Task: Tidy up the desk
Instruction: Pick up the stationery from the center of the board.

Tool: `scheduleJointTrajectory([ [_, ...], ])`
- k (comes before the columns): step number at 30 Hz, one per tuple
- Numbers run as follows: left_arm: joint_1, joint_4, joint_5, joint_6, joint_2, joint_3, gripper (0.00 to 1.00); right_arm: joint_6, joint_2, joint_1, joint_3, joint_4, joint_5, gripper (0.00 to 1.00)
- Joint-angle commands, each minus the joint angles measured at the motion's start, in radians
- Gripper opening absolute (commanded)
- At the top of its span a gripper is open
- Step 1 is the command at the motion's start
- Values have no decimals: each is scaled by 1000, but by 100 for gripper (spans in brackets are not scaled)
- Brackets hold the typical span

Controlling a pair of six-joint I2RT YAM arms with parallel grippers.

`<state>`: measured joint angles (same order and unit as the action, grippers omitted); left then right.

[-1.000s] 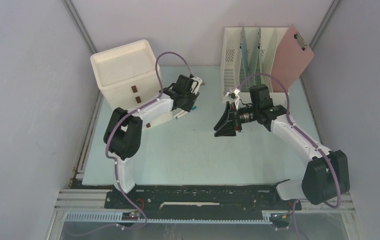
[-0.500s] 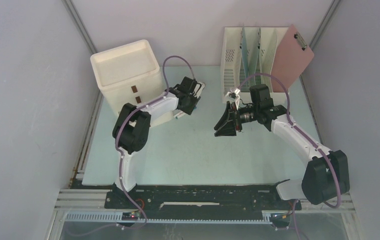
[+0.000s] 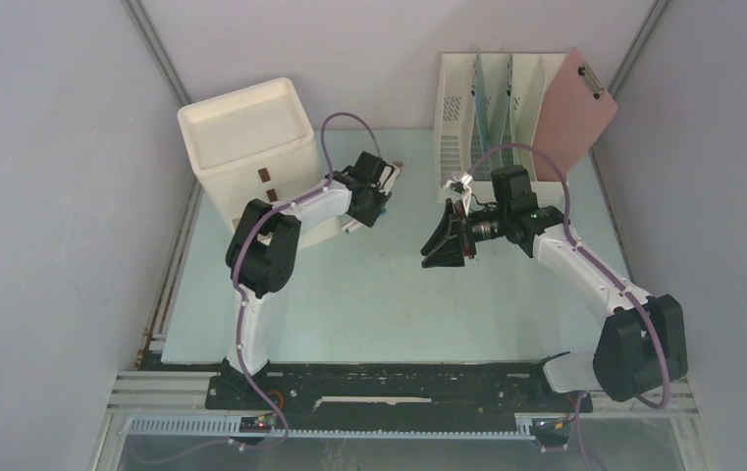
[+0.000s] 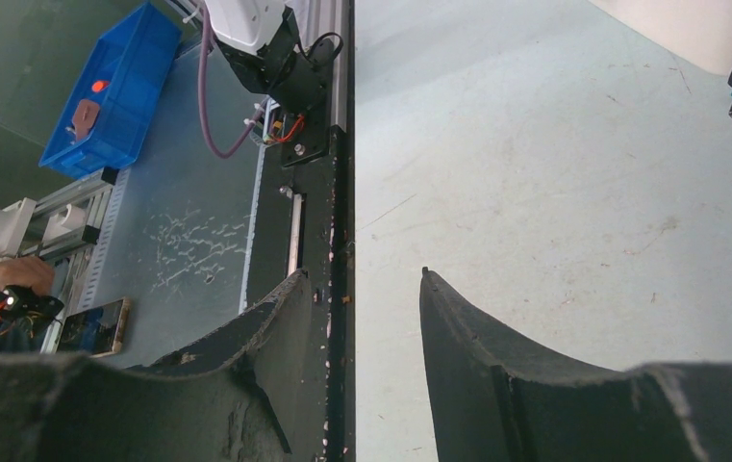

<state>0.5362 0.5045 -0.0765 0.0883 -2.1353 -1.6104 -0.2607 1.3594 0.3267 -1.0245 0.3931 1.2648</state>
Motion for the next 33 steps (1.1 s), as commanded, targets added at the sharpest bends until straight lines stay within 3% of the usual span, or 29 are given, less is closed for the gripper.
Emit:
scheduleJointTrajectory([
  [1,-5,12,15,19,-10,-39,38,-16,-6,-9,-43,4,13,53],
  [12,-1,11,68,-9,-7,-2,21,-16,-8,-9,-42,4,13,53],
  [19,19,-4,63,-24,8,41,34,-16,-8,-9,-42,3,15,53],
  [23,28,-10,54,-31,5,60,36,-16,-10,-9,-43,3,15,53],
  [33,56,-54,52,-57,87,136,5,-18,-10,-12,-43,4,19,53],
])
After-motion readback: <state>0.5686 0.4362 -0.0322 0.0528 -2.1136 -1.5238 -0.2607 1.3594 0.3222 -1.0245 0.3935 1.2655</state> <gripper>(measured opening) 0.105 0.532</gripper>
